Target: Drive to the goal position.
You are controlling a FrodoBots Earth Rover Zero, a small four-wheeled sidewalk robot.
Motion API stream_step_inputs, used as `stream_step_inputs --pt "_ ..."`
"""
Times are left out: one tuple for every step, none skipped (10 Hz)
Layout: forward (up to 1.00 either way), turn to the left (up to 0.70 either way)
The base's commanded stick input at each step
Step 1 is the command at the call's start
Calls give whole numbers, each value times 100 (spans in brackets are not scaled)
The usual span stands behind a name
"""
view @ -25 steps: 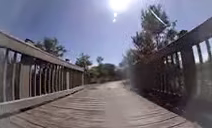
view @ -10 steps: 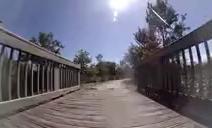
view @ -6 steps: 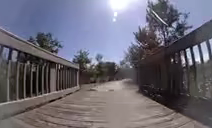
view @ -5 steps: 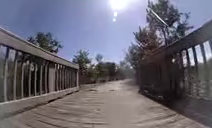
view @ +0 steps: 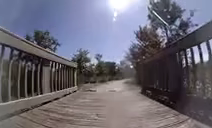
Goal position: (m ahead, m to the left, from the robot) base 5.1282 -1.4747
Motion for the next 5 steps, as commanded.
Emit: stream_step_inputs --pt "45 0" --pt "45 0" --pt "45 0" --pt "45 0" --pt "45 0"
